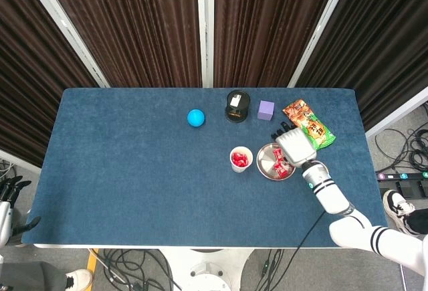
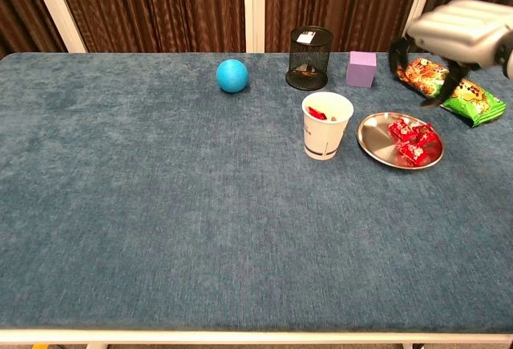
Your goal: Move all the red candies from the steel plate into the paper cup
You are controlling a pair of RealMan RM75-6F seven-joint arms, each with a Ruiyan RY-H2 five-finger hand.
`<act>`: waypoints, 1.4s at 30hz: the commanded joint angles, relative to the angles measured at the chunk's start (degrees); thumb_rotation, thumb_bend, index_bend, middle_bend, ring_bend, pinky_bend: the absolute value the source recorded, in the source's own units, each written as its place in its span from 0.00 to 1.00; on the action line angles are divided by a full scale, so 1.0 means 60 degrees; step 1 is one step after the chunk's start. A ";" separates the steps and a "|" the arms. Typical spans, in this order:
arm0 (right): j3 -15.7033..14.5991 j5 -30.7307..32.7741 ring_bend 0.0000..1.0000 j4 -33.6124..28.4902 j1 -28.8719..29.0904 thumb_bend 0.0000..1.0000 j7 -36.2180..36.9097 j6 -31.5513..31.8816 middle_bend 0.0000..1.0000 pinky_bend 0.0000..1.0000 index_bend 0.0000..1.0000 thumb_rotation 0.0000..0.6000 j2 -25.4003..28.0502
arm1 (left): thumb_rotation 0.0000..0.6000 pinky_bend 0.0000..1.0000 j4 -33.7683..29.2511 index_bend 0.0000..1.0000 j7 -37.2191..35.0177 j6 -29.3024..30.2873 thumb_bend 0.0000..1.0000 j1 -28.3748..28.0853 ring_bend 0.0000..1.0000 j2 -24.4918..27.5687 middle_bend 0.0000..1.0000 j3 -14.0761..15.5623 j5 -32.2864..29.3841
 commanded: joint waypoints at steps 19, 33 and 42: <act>-0.0467 -0.0146 0.17 0.2993 0.0343 0.15 -0.0014 -0.1071 0.37 0.36 0.41 1.00 -0.2014 | 1.00 0.21 0.0034 0.29 -0.0063 -0.0017 0.00 0.0087 0.14 0.0022 0.25 0.0035 -0.0107; -0.0439 -0.0556 0.21 0.3874 0.0355 0.31 0.0485 -0.0966 0.47 0.38 0.58 1.00 -0.2537 | 1.00 0.21 0.0192 0.29 -0.0185 -0.0019 0.00 0.0143 0.14 -0.0044 0.25 0.0056 -0.0140; 0.0115 -0.1476 0.21 0.1540 0.0312 0.31 0.0791 0.0855 0.48 0.38 0.60 1.00 -0.1022 | 1.00 0.21 0.0148 0.29 -0.0158 0.0016 0.00 0.0138 0.14 0.0020 0.25 0.0023 -0.0122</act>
